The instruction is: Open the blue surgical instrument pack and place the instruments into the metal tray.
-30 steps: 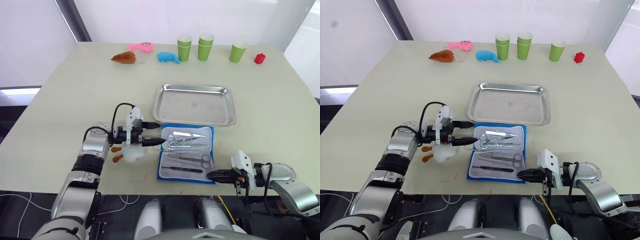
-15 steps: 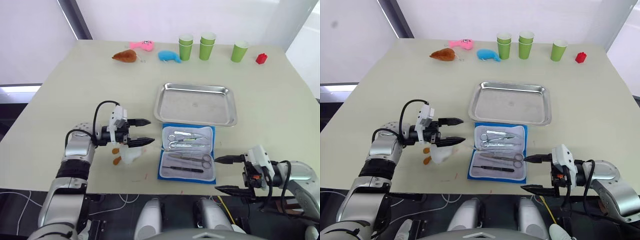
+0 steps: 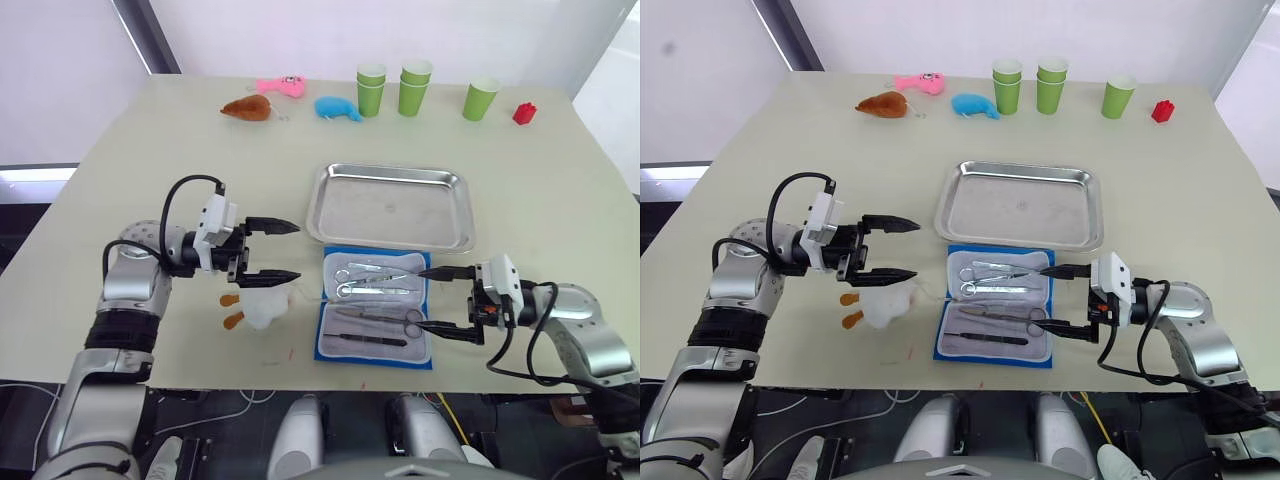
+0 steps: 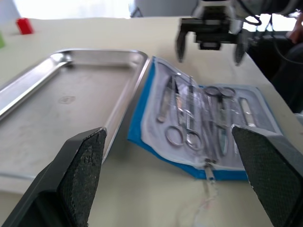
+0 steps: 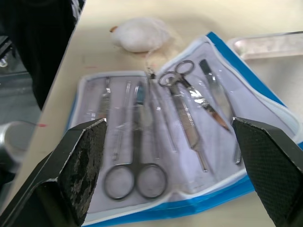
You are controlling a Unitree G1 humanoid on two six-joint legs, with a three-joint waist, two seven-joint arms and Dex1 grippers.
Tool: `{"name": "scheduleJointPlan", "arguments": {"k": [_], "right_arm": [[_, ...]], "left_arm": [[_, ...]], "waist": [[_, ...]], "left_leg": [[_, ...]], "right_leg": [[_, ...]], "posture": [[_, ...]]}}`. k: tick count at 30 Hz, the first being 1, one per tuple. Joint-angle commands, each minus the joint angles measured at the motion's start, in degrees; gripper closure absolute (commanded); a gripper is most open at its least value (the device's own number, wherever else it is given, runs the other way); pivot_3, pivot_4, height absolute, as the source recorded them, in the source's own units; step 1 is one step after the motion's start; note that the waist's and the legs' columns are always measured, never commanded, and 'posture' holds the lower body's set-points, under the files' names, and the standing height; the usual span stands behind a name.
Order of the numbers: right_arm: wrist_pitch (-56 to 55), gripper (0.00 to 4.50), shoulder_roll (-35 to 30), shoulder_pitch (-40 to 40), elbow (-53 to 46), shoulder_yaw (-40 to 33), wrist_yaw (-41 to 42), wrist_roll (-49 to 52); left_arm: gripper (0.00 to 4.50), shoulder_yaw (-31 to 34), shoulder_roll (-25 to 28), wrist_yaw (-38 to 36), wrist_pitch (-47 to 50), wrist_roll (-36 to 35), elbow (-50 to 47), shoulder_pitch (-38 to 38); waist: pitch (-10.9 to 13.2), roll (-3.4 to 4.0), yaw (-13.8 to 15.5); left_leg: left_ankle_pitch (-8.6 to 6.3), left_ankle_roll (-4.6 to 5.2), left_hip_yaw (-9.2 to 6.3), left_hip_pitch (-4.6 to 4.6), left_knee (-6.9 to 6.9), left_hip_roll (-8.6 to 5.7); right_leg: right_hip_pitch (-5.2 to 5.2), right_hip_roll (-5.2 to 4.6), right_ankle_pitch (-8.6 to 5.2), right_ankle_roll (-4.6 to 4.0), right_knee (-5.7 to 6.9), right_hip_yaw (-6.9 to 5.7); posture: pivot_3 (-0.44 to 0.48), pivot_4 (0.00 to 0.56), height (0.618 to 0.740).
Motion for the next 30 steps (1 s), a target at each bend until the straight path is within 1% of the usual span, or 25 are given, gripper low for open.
{"name": "scheduleJointPlan", "arguments": {"k": [1, 8, 10, 12, 20, 25, 30], "right_arm": [[-3.25, 0.12, 1.53, -1.49, 2.22, 0.53, 0.21, -1.16], [-5.39, 0.12, 3.33, -1.83, 6.38, 1.33, 1.07, -2.56], [-6.02, 0.12, 3.62, -1.91, 7.34, 1.68, 1.18, -2.94], [-7.2, 0.12, 3.59, -1.97, 8.5, 2.18, 1.38, -3.8], [-9.06, 0.12, 4.71, -1.93, 11.8, 3.0, 0.84, -5.73], [-7.83, 0.12, 3.76, -1.92, 14.0, 4.61, -0.14, -8.87], [-4.18, 0.12, 3.03, -1.38, 15.0, 6.47, -1.0, -10.63]], "left_arm": [[0.0, -1.16, 4.28, -2.86, 1.12, -4.99, -6.65, 1.43], [0.0, -4.69, 11.7, -2.86, 5.01, -13.11, -14.65, 2.74], [0.0, -6.4, 13.68, -2.86, 3.82, -14.28, -15.89, 2.66], [0.0, -6.95, 14.5, -2.86, 4.07, -15.52, -16.91, 2.29], [0.0, -7.05, 13.64, -2.86, 5.67, -16.46, -18.22, 2.08], [0.0, -7.31, 13.27, -2.86, 5.34, -15.61, -17.35, 2.06], [0.0, -7.3, 12.3, -2.86, 5.56, -14.6, -16.61, 2.07]], "waist": [[0.02, 0.03, -0.04], [0.08, 0.12, 0.2], [0.09, 0.13, 0.11], [0.1, 0.15, 0.08], [0.13, 0.19, 0.08], [0.12, 0.19, 0.05], [0.08, 0.14, 0.04]], "left_leg": [[0.0, 0.0, 0.01, -0.02, 0.0, 0.0], [0.0, 0.0, 0.04, -0.07, -0.02, 0.01], [0.0, 0.0, 0.07, -0.06, -0.02, 0.01], [0.0, 0.0, 0.09, -0.04, -0.02, 0.01], [0.0, 0.0, 0.16, -0.04, -0.01, 0.01], [0.0, 0.0, 0.16, -0.03, 0.0, 0.01], [0.0, 0.0, 0.15, 0.09, 0.03, 0.01]], "right_leg": [[-0.01, 0.0, 0.0, 0.0, -0.02, -0.01], [-0.07, -0.03, 0.0, 0.0, 0.0, -0.01], [-0.07, -0.02, 0.0, 0.0, 0.02, -0.01], [-0.07, 0.0, 0.0, 0.0, 0.04, 0.0], [-0.07, 0.01, 0.0, -0.01, 0.03, 0.0], [-0.06, 0.02, 0.0, -0.01, 0.05, 0.0], [0.02, 0.03, 0.0, -0.01, 0.07, 0.0]], "posture": [[0.0, 0.15, 0.74], [0.0, 0.15, 0.74], [0.0, 0.15, 0.74], [0.0, 0.15, 0.74], [0.0, 0.15, 0.74], [0.0, 0.15, 0.74], [0.0, 0.15, 0.74]]}}
